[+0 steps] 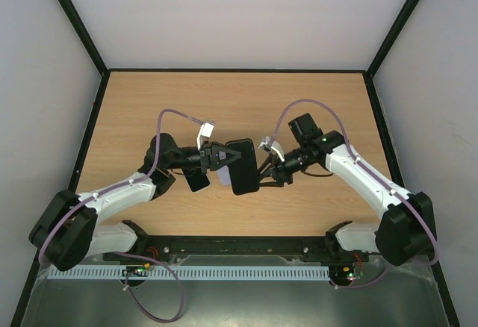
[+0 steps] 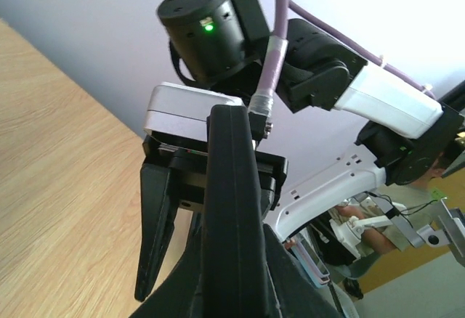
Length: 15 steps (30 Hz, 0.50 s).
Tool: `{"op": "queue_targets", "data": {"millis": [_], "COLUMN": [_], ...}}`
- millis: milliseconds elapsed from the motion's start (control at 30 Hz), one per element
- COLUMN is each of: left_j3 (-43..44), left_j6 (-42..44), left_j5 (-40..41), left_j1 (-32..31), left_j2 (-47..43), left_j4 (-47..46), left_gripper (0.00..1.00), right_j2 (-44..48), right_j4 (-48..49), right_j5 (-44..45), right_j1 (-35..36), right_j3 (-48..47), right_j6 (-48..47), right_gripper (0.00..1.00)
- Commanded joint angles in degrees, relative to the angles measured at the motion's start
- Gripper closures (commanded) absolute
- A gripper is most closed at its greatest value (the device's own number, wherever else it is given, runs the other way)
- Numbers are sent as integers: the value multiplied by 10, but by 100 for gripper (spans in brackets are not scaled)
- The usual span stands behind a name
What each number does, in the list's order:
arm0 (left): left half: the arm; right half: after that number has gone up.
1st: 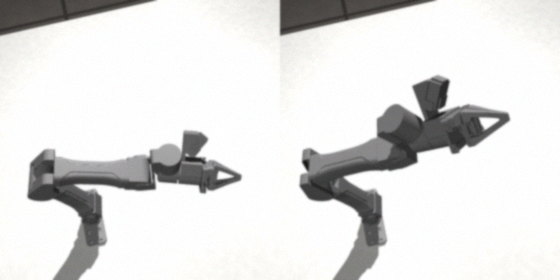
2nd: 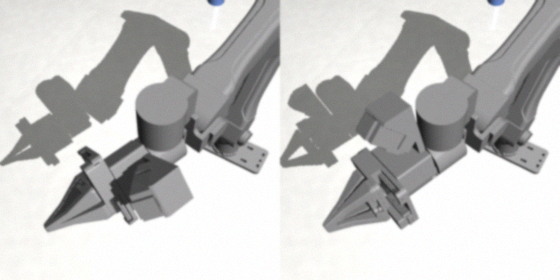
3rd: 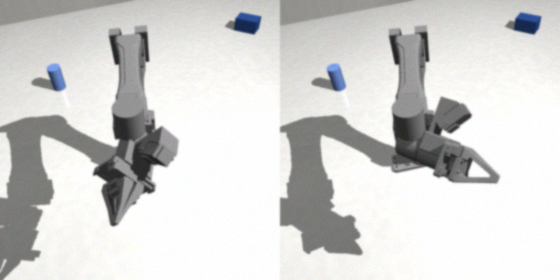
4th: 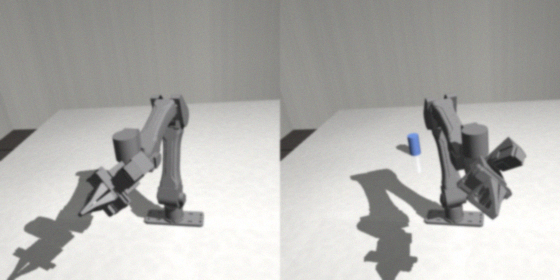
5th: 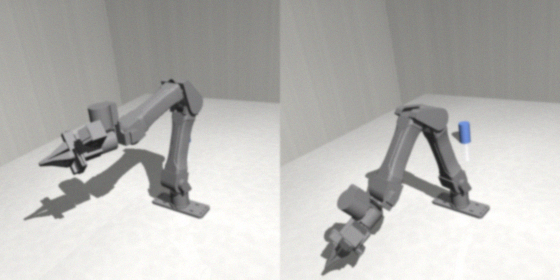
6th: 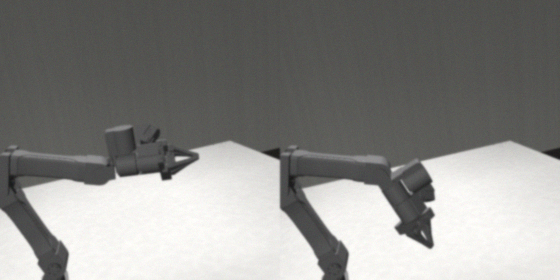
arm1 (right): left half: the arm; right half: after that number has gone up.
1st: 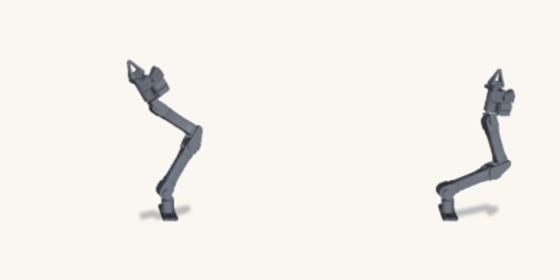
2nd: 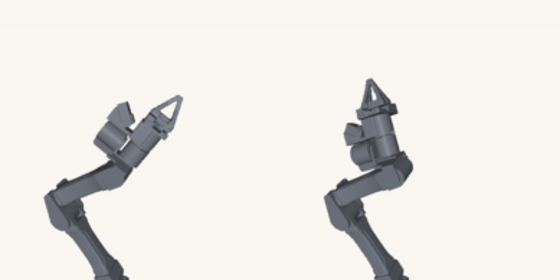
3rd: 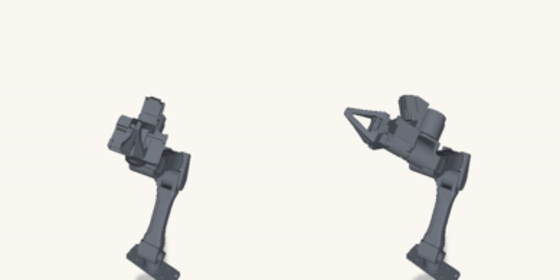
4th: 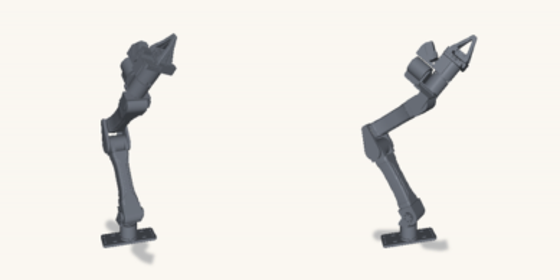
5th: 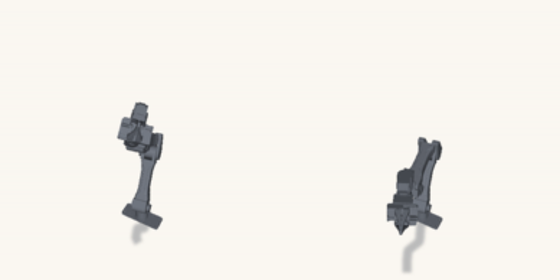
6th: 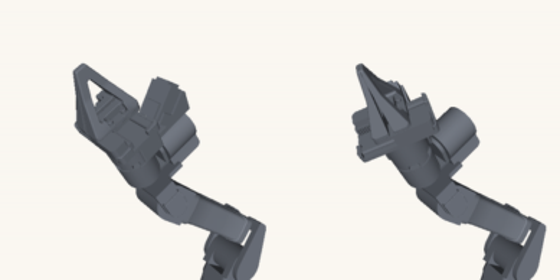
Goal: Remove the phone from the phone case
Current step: Remove the phone case from the phone.
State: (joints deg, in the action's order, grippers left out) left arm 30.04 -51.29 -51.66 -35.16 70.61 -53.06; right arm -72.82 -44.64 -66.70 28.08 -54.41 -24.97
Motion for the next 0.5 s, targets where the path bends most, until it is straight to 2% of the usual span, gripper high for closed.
{"op": "queue_targets", "data": {"millis": [0, 467], "left_j3": [14, 12], "left_j6": [-8, 8], "left_j5": [-6, -22], "left_j1": [-26, -27], "left_j2": [2, 45], "left_j4": [-66, -40], "left_gripper": [98, 98], "right_j2": [-9, -2], "right_j4": [-8, 6], "right_j5": [-113, -144], "right_j1": [-4, -21], "right_j3": [-63, -86], "right_j6": [-35, -4], "right_gripper": [56, 63]}}
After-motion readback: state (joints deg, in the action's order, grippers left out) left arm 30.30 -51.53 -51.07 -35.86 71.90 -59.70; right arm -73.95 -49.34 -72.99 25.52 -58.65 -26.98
